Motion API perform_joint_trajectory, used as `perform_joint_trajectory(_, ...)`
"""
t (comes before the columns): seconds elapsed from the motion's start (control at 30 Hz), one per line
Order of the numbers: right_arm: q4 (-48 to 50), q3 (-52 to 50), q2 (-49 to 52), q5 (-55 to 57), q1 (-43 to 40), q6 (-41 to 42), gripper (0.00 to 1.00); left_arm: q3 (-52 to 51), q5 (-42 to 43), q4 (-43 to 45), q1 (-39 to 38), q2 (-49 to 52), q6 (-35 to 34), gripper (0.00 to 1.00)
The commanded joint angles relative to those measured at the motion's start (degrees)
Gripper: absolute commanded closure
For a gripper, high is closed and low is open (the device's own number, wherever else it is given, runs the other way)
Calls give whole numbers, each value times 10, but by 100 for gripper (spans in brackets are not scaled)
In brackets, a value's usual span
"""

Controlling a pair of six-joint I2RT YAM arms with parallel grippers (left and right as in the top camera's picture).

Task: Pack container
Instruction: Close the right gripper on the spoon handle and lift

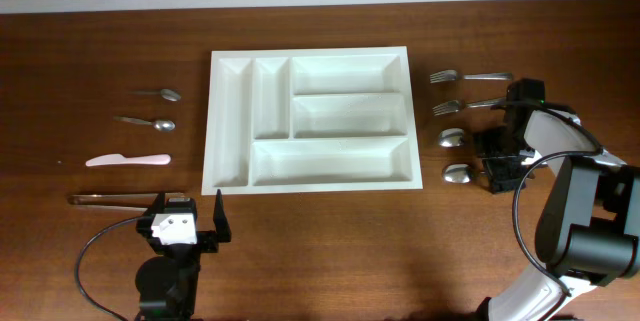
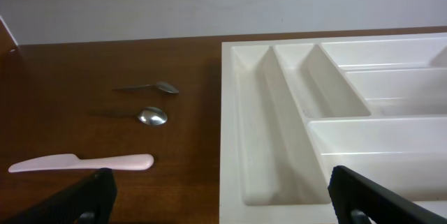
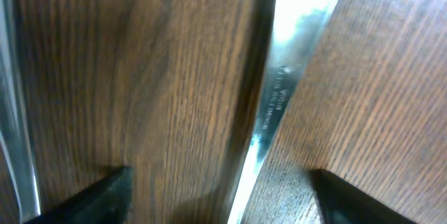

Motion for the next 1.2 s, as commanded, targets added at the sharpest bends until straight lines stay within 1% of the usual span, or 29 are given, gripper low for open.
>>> perform_joint_trajectory(0.0, 9, -18, 12, 7, -2, 4, 28, 0, 8, -4, 0, -4, 7, 1)
perform_joint_trajectory(0.27, 5, -18, 12, 7, -2, -2, 56, 0, 8, -4, 0, -4, 7, 1)
perform_joint_trajectory(0.33, 2, -18, 12, 7, -2, -2, 69, 0, 8, -4, 0, -4, 7, 1)
perform_joint_trajectory(0.37, 2, -19, 12, 7, -2, -2, 73, 0, 8, -4, 0, -4, 7, 1)
perform_joint_trajectory(0.47, 2, -27, 12, 7, -2, -2, 94, 0, 8, -4, 0, -4, 7, 1)
perform_joint_trajectory(0.5, 3, -30, 12, 7, -2, -2, 96, 0, 8, -4, 0, -4, 7, 1)
perform_joint_trajectory(0.77, 4, -44, 12, 20, -2, -2, 96, 0, 8, -4, 0, -4, 7, 1)
perform_joint_trajectory(1.0, 2, -35, 8, 36, -2, -56, 96, 0, 8, -4, 0, -4, 7, 1)
perform_joint_trajectory(1.17, -18, -7, -11, 43, -2, -66, 96, 0, 8, -4, 0, -4, 7, 1)
